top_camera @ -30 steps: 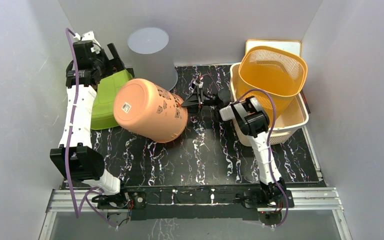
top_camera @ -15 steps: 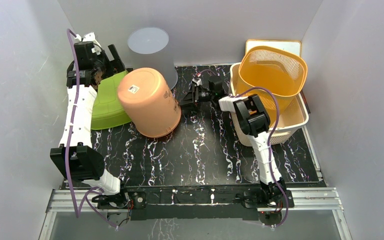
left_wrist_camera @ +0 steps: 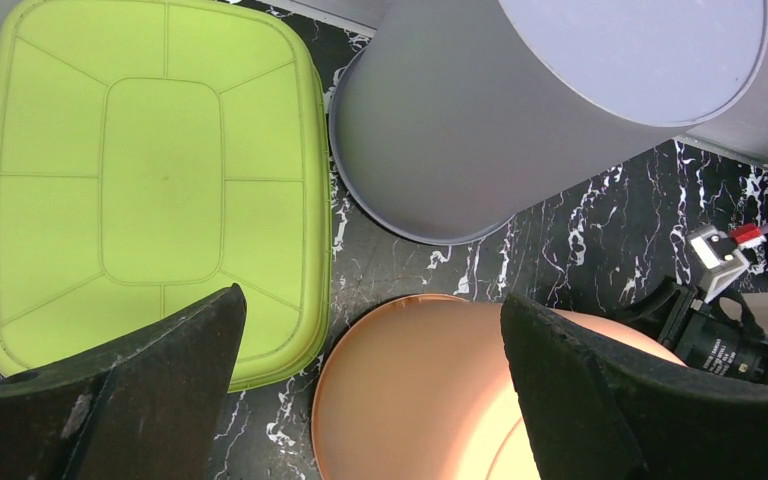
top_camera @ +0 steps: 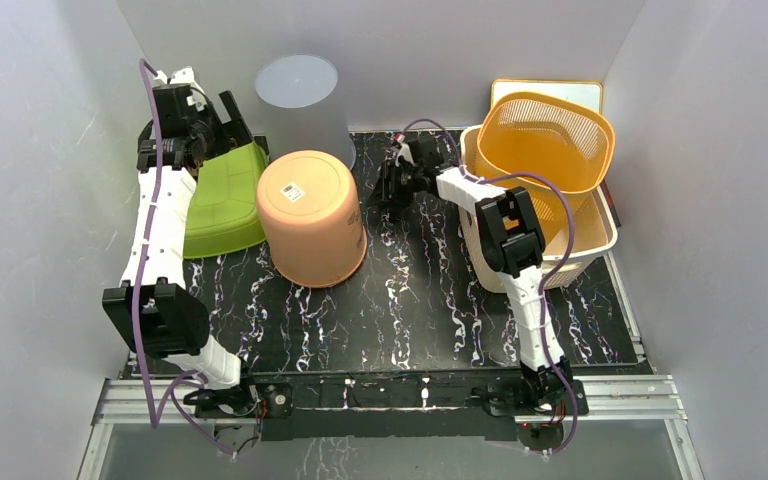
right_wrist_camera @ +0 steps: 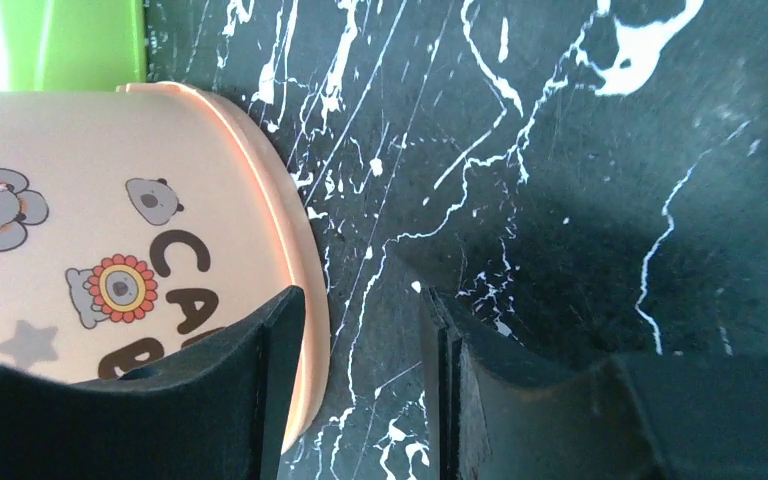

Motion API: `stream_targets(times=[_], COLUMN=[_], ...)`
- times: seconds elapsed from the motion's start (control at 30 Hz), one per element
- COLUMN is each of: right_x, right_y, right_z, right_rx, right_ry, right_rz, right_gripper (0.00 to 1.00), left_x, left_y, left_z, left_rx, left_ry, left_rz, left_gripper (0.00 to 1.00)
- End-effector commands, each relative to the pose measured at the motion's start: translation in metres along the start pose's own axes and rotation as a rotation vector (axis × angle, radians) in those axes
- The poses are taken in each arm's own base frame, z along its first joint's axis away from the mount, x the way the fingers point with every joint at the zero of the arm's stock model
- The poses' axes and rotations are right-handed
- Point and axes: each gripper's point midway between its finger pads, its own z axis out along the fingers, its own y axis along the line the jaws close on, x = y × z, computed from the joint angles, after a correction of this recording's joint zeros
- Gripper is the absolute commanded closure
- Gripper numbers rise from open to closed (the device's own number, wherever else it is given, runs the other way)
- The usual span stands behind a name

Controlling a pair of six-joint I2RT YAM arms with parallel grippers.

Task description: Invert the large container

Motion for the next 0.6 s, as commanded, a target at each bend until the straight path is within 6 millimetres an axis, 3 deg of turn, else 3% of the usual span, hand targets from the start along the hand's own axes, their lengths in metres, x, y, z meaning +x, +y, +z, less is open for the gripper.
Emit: stream_targets(times=[0.0,0.17,0.33,0.43,0.57], right_x=[-0.045,-0.066,-0.041,-0.018,-0.002], right_y=[0.041,0.084,0.091,0.092,0.107], right_z=[-0.037,-0.067,-0.082,-0.076,-0.046], right_rx=[0.191,0.263,0.333,0.321,0.306], right_ry=[-0.101,-0.189,-0.167,-0.116,-0.078], right_rz=[-0.230,-0.322,-0.350,-0.348,-0.456], right_gripper=[0.56,0.55,0.55,0.55,0.56], left_x=[-0.001,-0.008,-0.022,-0.031,-0.043], left_y=[-0.005,-0.012,-0.036,-0.056,-0.086], left_z=[-0.004,-0.009,-0.010,-0.013,-0.020], left_rx=[0.021,0.053,0.138,0.186,0.243], left_ry=[-0.005,-0.024,-0.047,-0.060,-0.083], left_rz=[0.007,-0.010,-0.047,-0.039,-0.019], left_gripper=[0.01,0.02,0.02,0.02,0.02])
